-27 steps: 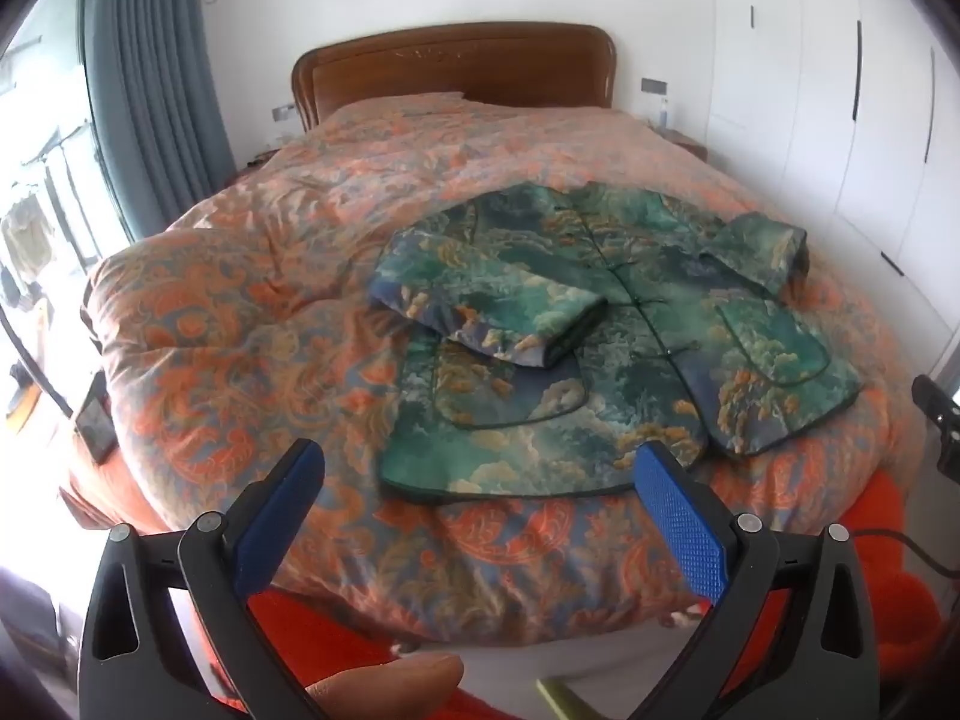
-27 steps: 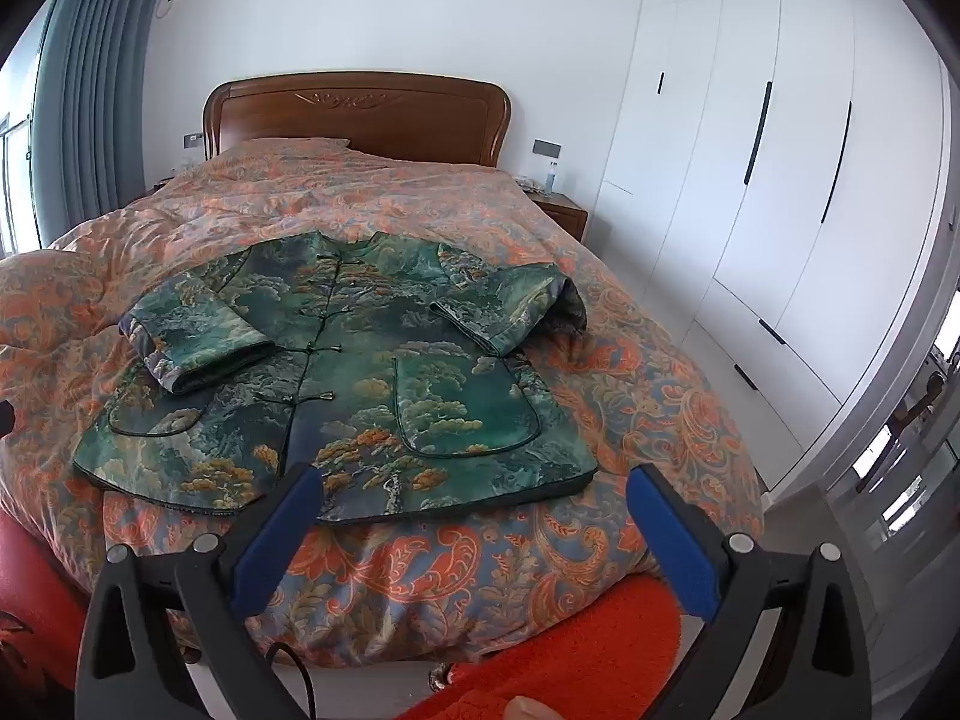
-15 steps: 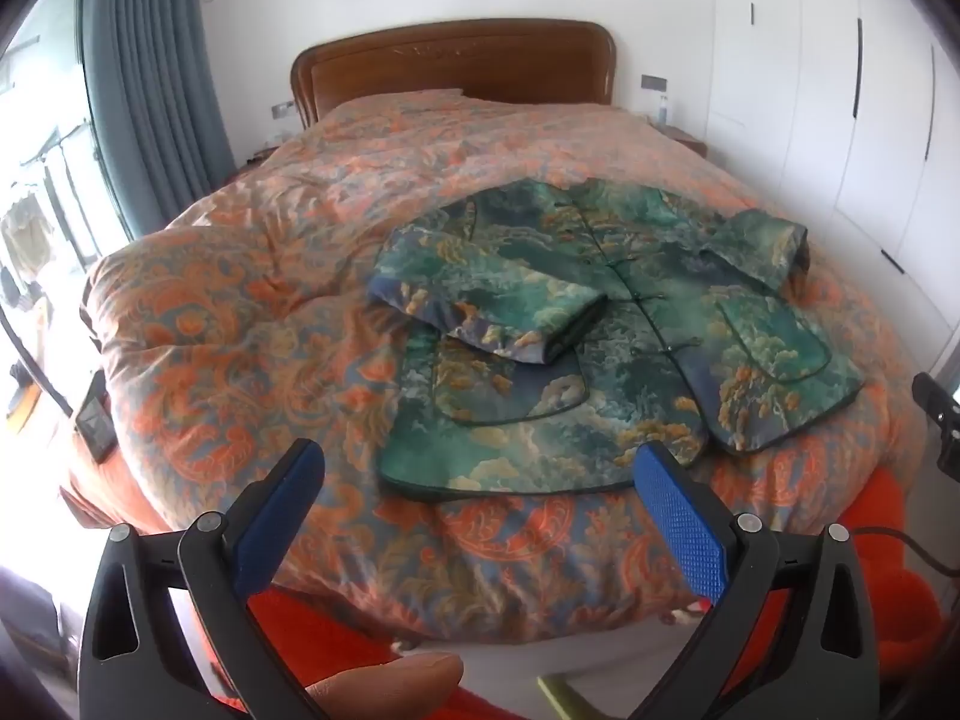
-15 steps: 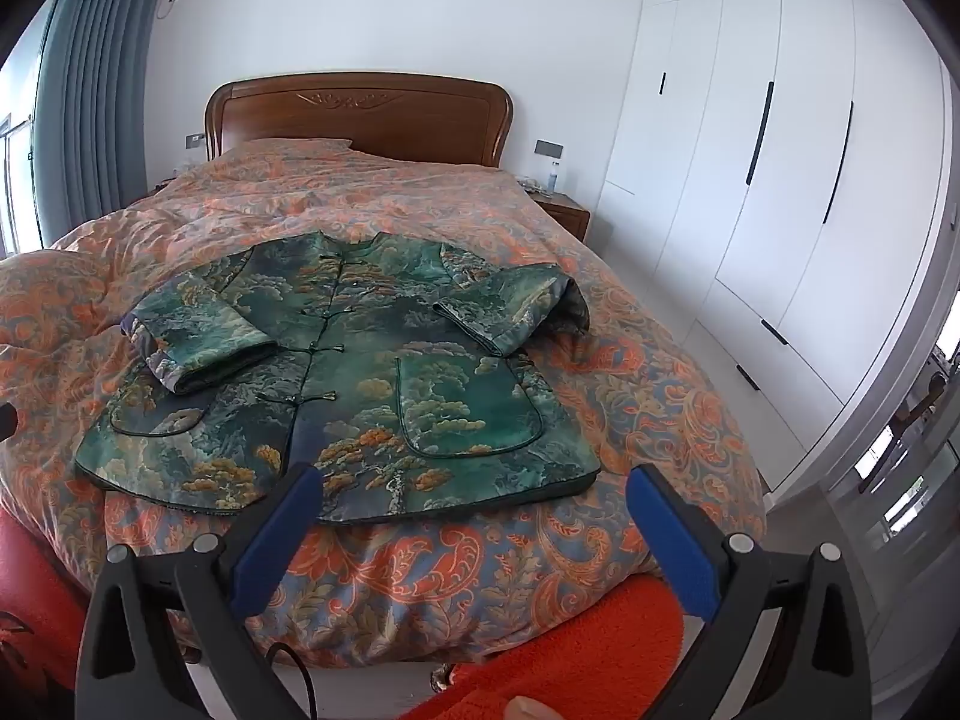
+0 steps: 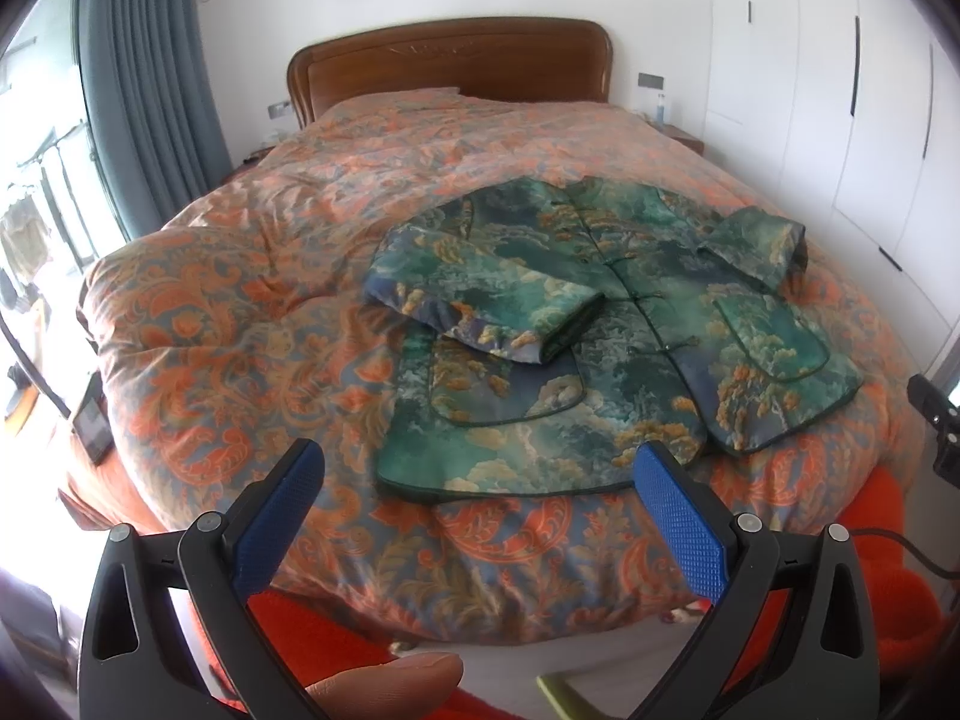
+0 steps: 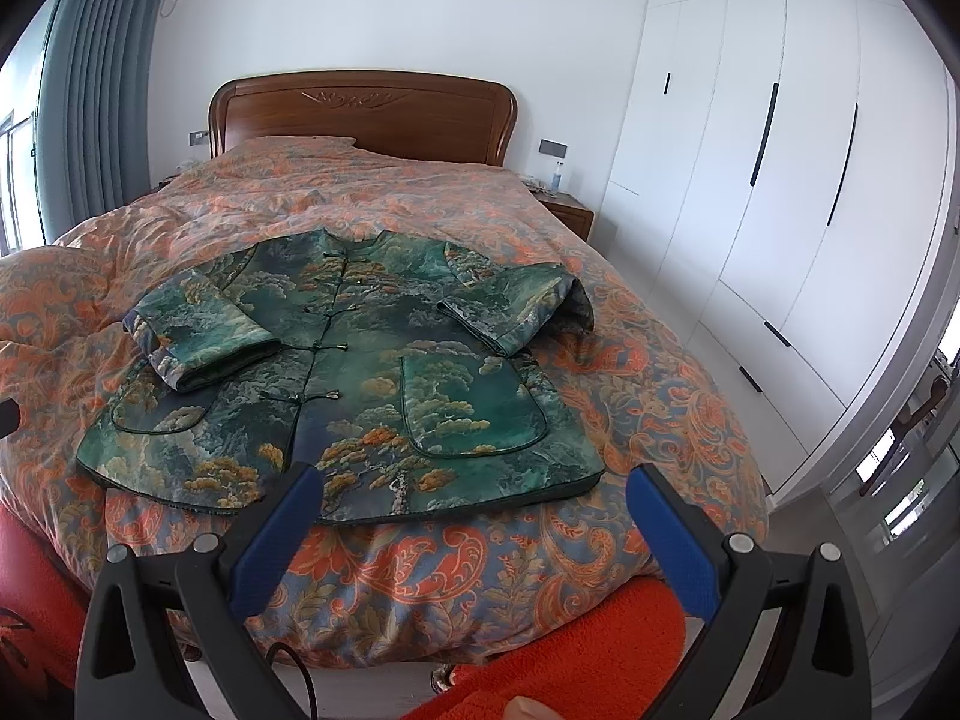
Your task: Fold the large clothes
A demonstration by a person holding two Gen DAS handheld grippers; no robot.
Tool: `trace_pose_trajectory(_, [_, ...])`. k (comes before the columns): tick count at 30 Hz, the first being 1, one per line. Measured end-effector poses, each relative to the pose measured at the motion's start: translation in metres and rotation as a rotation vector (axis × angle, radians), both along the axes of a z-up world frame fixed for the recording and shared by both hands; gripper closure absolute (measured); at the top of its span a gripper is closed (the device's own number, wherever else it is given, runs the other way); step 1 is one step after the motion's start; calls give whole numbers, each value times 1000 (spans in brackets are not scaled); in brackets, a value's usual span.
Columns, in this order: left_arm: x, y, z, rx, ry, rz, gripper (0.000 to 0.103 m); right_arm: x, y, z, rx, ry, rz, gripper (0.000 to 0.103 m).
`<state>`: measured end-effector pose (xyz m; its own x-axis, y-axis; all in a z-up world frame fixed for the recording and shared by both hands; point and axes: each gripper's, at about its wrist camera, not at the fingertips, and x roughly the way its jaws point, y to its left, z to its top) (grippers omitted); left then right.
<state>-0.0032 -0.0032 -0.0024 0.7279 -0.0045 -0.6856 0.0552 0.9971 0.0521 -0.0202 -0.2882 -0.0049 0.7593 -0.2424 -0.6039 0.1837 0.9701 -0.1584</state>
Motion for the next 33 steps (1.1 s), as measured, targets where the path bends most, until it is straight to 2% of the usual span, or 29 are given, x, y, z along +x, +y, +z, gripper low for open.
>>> trace_pose_trajectory(33, [1,-3,-1,-1,0,-6,0,-2,7,-1,3,3,9,0])
